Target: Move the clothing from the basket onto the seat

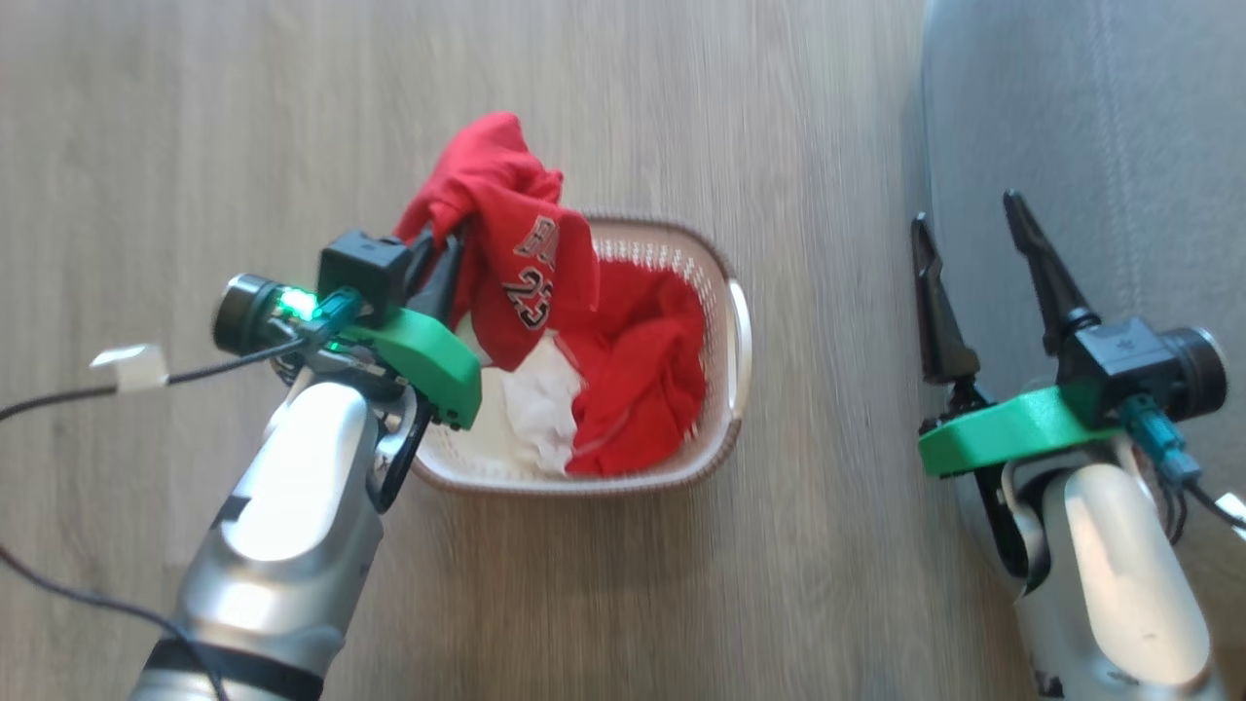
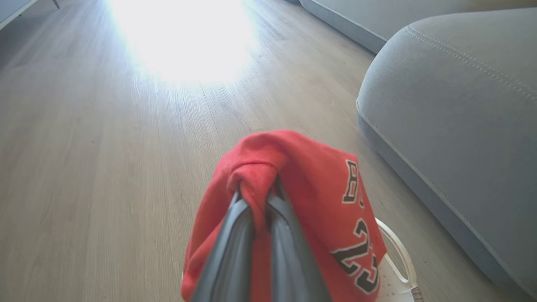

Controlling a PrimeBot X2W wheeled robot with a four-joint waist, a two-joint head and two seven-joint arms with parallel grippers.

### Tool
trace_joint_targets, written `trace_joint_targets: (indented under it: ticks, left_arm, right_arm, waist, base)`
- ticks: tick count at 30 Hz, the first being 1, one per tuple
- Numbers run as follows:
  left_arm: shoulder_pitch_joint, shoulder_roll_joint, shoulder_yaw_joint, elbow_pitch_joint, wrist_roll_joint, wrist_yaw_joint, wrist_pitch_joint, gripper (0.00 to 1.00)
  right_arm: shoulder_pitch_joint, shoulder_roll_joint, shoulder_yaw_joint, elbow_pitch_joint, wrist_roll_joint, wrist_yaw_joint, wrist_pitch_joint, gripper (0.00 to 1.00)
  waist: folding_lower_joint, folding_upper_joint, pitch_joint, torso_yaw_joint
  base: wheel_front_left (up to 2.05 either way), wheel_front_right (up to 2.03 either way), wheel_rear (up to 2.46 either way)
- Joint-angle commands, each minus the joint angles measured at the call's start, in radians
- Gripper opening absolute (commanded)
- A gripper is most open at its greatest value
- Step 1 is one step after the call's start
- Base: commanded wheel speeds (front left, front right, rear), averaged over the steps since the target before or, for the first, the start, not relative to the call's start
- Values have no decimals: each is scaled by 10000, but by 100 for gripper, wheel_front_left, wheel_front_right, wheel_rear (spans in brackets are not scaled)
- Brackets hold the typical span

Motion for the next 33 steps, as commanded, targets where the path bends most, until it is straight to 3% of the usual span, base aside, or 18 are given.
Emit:
trace_joint_targets:
  ticks: [1, 20, 27, 33]
  left_arm:
    - [62, 182, 560, -624, 167, 63, -95, 0]
    - [1497, -361, 3643, -6116, 1153, -290, -95, 0]
    - [1564, -499, 3805, -7233, 1164, -660, -95, 0]
    - [1791, -538, 3139, -7379, 1046, -945, -95, 0]
  right_arm:
    - [127, -27, 246, -249, 79, -2, -65, 100]
    - [1518, -27, 939, -139, 751, -2, -65, 100]
    - [1758, -27, 1140, -262, 700, -2, -65, 100]
    - [1869, -27, 1189, -360, 728, -2, -65, 100]
  waist:
    - [1, -1, -955, 328]
    - [1, -1, -3309, 467]
    - [1, -1, -3608, 484]
    - [1, -1, -3720, 494]
  base:
    - [0, 0, 0]
    - [0, 0, 0]
    - [0, 0, 0]
    - [0, 0, 0]
